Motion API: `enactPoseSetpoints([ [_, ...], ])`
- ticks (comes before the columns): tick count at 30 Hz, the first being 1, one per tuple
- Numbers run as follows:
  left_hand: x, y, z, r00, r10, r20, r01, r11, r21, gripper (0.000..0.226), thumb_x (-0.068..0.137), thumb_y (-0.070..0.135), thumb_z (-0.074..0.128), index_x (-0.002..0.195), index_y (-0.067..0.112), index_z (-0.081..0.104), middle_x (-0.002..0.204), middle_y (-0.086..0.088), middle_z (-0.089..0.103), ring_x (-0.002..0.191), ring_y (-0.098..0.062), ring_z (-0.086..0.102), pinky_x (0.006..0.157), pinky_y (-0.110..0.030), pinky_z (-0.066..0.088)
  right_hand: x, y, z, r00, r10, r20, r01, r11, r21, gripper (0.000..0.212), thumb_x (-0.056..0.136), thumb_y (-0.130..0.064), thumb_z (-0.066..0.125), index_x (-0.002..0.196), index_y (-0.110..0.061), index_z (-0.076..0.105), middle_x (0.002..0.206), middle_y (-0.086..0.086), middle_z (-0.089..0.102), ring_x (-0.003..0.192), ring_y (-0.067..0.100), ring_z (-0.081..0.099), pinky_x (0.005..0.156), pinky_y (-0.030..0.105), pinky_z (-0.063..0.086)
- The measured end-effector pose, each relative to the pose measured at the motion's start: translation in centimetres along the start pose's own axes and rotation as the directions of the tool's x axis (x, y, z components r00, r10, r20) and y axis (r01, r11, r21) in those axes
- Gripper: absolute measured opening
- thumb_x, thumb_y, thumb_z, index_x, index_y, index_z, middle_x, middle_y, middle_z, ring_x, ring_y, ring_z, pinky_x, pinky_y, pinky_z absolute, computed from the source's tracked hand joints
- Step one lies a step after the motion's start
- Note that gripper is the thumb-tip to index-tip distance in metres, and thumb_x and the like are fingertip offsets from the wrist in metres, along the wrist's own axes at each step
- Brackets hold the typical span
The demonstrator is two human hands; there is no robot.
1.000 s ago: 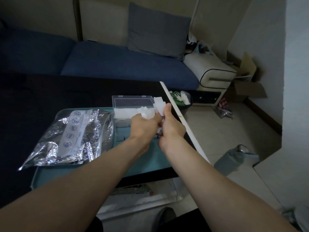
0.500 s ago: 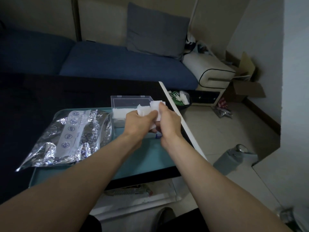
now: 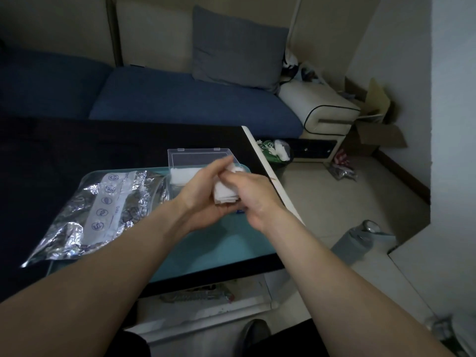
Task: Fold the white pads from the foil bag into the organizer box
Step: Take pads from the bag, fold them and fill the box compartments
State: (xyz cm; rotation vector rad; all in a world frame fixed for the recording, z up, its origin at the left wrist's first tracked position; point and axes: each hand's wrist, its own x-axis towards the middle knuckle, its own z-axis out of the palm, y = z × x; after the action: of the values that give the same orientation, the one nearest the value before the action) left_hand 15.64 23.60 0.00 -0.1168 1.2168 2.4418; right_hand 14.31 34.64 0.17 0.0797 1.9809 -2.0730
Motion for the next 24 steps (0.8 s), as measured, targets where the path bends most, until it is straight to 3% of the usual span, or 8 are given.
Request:
enactPoseSetpoints([
  [2,0.2,0.1,-0.2,0.999,0.011,-0.048,-0.011,1.000,-0.007,0.023,0.089,0.030,0.059,0.100,0.010,0.065,0.098,-0.011,0.061,0.084,-0.018,0.058,0.080,-0.029,0.045,-0.3,-0.3,0.0,0.994,-0.106,0.021,0.108,0.975,-0.196,0.026,0.085,-0.015,0.075,0.111,-0.018,0.073,0.100,0.000,0.073,0.091,0.014,0.071,0.067,0.021,0.053],
  [5,0.4,0.4,-1.0,0.998,-0.012,-0.061,0.015,0.999,0.044,0.017,0.086,0.020,0.059,0.102,0.014,0.064,0.083,-0.002,0.056,0.066,-0.010,0.051,0.061,-0.022,0.041,-0.4,-0.6,-1.8,0.964,-0.182,0.196,0.247,0.885,-0.395,0.088,0.078,-0.010,0.083,0.151,-0.030,0.038,0.135,-0.004,0.049,0.115,0.006,0.057,0.078,0.012,0.048],
  [8,-0.1,0.1,-1.2,0.994,-0.110,0.004,0.109,0.983,0.145,0.019,0.087,0.002,0.047,0.100,0.009,0.059,0.076,-0.007,0.056,0.059,-0.016,0.056,0.053,-0.023,0.052,-0.6,-0.3,-3.1,0.890,-0.145,0.432,0.391,0.728,-0.563,0.118,0.067,-0.011,0.092,0.158,-0.028,0.020,0.148,-0.007,0.035,0.112,-0.010,0.052,0.086,0.007,0.048],
  [10,-0.5,-0.3,-1.1,0.979,-0.194,0.069,0.179,0.967,0.180,0.027,0.083,-0.004,0.038,0.096,0.005,0.060,0.081,-0.013,0.062,0.065,-0.021,0.063,0.057,-0.027,0.056,-0.1,0.3,-3.2,0.872,-0.130,0.472,0.445,0.614,-0.653,0.112,0.061,-0.015,0.095,0.153,-0.027,0.033,0.143,-0.008,0.046,0.112,-0.003,0.060,0.098,0.024,0.052],
  [14,-0.7,-0.9,-1.0,0.950,-0.293,0.109,0.270,0.944,0.188,0.031,0.083,0.006,0.041,0.100,0.010,0.067,0.089,-0.018,0.062,0.077,-0.031,0.061,0.072,-0.045,0.054,0.5,0.9,-3.2,0.849,-0.126,0.513,0.484,0.574,-0.660,0.061,0.061,-0.015,0.088,0.115,-0.025,0.061,0.103,-0.007,0.068,0.097,0.010,0.066,0.083,0.030,0.055],
  [17,-0.2,-1.7,-0.6,0.976,-0.217,0.035,0.212,0.971,0.106,0.031,0.084,0.004,0.045,0.109,0.007,0.063,0.092,-0.018,0.061,0.079,-0.028,0.060,0.072,-0.040,0.053,0.4,0.9,-3.8,0.838,-0.125,0.531,0.482,0.625,-0.614,0.069,0.056,-0.028,0.095,0.117,-0.028,0.062,0.109,-0.010,0.068,0.102,0.008,0.066,0.088,0.032,0.056],
  [21,0.4,-2.7,0.0,0.993,-0.116,0.010,0.115,0.992,0.056,0.041,0.077,-0.002,0.054,0.117,0.002,0.058,0.111,-0.022,0.049,0.088,-0.028,0.055,0.077,-0.037,0.046,0.0,0.3,-4.1,0.914,-0.167,0.371,0.406,0.349,-0.845,0.069,0.037,-0.069,0.082,0.093,-0.032,0.064,0.102,-0.012,0.056,0.095,0.009,0.057,0.090,0.042,0.051],
  [24,0.4,-2.6,0.0,0.986,-0.166,0.037,0.158,0.975,0.158,0.030,0.081,0.000,0.060,0.110,0.007,0.061,0.104,-0.020,0.053,0.084,-0.025,0.057,0.070,-0.035,0.053,-0.2,0.1,-4.5,0.916,-0.177,0.360,0.399,0.315,-0.861,0.076,0.046,-0.059,0.091,0.111,-0.032,0.065,0.113,-0.013,0.054,0.107,0.012,0.055,0.098,0.044,0.047],
])
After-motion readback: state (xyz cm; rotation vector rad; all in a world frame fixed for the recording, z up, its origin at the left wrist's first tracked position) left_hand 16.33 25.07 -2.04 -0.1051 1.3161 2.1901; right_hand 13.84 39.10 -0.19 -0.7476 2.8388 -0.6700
